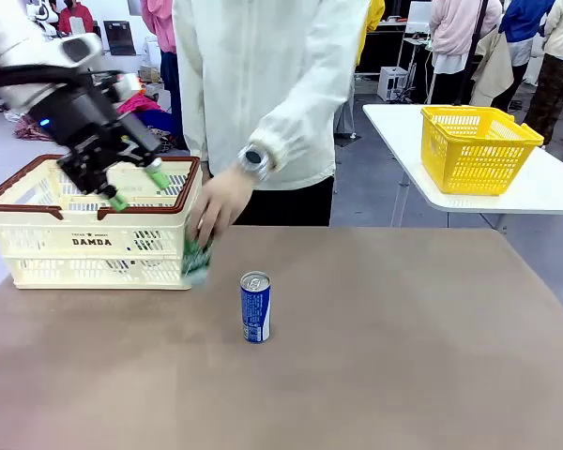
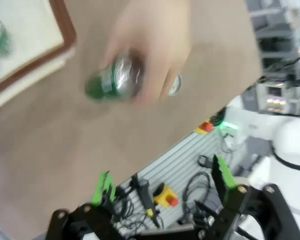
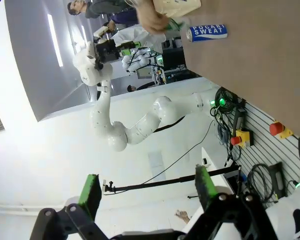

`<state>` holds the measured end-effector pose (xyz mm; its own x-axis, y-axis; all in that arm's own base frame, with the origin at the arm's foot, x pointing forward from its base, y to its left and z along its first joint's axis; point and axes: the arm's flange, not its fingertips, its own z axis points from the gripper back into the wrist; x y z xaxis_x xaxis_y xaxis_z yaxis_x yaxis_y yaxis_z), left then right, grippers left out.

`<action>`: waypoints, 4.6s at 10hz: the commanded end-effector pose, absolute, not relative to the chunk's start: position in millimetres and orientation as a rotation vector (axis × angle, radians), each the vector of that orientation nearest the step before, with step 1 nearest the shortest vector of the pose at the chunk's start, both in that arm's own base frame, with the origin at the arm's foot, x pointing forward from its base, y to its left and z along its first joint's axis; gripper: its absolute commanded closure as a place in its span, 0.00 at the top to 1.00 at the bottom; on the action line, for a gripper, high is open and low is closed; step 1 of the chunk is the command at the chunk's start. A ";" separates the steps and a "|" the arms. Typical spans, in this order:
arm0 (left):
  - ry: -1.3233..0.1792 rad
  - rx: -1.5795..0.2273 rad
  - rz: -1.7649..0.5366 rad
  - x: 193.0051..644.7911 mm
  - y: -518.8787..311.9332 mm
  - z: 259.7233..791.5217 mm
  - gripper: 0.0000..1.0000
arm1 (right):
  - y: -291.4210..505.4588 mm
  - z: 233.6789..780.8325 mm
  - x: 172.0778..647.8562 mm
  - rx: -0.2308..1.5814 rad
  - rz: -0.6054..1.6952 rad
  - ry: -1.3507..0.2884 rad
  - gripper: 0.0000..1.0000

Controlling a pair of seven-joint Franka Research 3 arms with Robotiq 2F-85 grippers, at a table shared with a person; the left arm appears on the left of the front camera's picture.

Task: Place the drinks into the Shopping basket.
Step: Pick up one drink and place it into the Shopping basket.

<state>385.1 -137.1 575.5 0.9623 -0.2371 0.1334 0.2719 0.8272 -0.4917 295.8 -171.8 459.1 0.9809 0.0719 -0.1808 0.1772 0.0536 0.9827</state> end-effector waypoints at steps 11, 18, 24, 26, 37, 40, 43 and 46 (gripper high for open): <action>-0.285 -0.736 0.184 305.0 251.7 560.2 1.00 | -173.7 465.2 294.6 1.503 -0.087 0.222 1.00; -0.149 -0.380 0.157 389.0 -42.7 605.0 1.00 | -173.7 465.2 294.6 1.503 -0.087 0.222 1.00; -0.266 0.019 0.003 375.1 -343.4 535.2 1.00 | -173.7 465.2 294.6 1.503 -0.087 0.222 1.00; -0.243 0.080 -0.036 365.3 -364.5 491.8 1.00 | -173.7 465.2 294.6 1.503 -0.087 0.222 1.00; -0.050 0.047 -0.116 390.5 -370.4 392.1 1.00 | -173.7 465.2 294.6 1.503 -0.087 0.222 1.00; -0.025 0.036 -0.119 390.4 -368.0 382.6 1.00 | -173.7 465.2 294.6 1.503 -0.087 0.222 1.00; -0.021 0.014 -0.115 394.9 -369.0 378.3 1.00 | -173.7 465.2 294.6 1.503 -0.087 0.222 1.00; -0.001 -0.004 -0.131 396.2 -369.9 374.3 0.00 | -173.7 465.2 294.6 1.503 -0.087 0.222 1.00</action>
